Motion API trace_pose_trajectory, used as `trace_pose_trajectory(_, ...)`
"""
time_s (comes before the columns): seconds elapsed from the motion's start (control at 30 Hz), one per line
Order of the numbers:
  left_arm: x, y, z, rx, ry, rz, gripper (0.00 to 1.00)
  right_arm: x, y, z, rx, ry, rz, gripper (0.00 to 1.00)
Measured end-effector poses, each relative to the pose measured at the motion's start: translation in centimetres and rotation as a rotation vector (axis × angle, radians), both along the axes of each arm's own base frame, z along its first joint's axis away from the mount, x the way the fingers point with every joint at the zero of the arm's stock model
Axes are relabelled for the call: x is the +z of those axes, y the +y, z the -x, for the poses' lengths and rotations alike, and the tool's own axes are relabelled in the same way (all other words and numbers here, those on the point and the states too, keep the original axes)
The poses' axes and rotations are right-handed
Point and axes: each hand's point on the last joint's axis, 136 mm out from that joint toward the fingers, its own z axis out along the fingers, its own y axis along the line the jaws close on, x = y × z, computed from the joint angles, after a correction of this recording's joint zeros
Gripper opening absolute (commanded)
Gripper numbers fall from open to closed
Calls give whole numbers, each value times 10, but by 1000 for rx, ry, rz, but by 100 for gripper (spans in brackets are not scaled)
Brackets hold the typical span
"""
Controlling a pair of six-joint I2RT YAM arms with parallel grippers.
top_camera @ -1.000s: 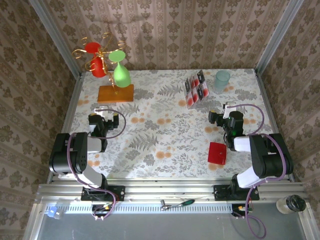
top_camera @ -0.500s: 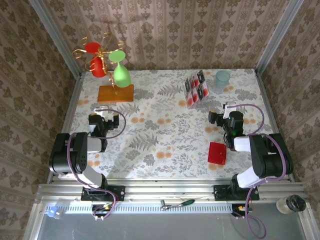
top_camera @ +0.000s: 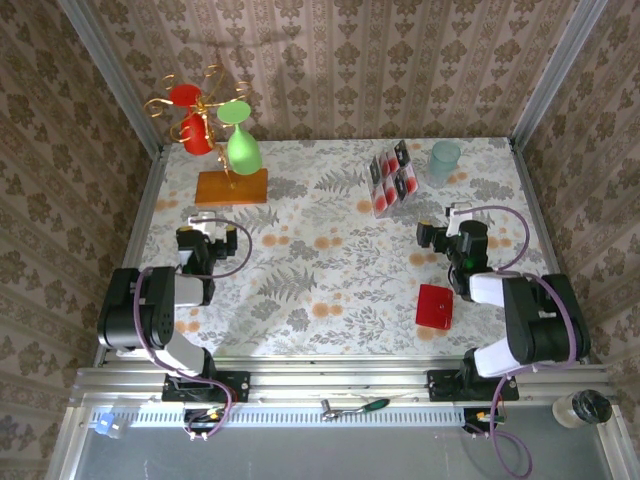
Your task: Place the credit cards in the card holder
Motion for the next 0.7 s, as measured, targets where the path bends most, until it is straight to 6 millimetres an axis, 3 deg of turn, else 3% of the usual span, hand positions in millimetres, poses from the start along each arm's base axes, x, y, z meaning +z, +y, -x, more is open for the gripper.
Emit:
trace_pose_trajectory(0.2,27,4,3,30,-51,-8,100,69,-19,-6,-134,-64,-47,100)
trace_pose_trajectory(0.37,43,5,9,56,-47,-15,100,101,-46,16,-351,-51,-192,100)
trace_pose_trajectory(0.47,63,2,10,83,-41,26,100,100,-49,36,-403,-9,-273,100)
trace_pose_trajectory(0.57,88,-4,11,116,-33,115,100,89,-37,49,-379,59,-357,100)
trace_pose_trajectory(0.7,107,-35,25,90,-14,238,100,67,-11,69,-299,158,-472,97)
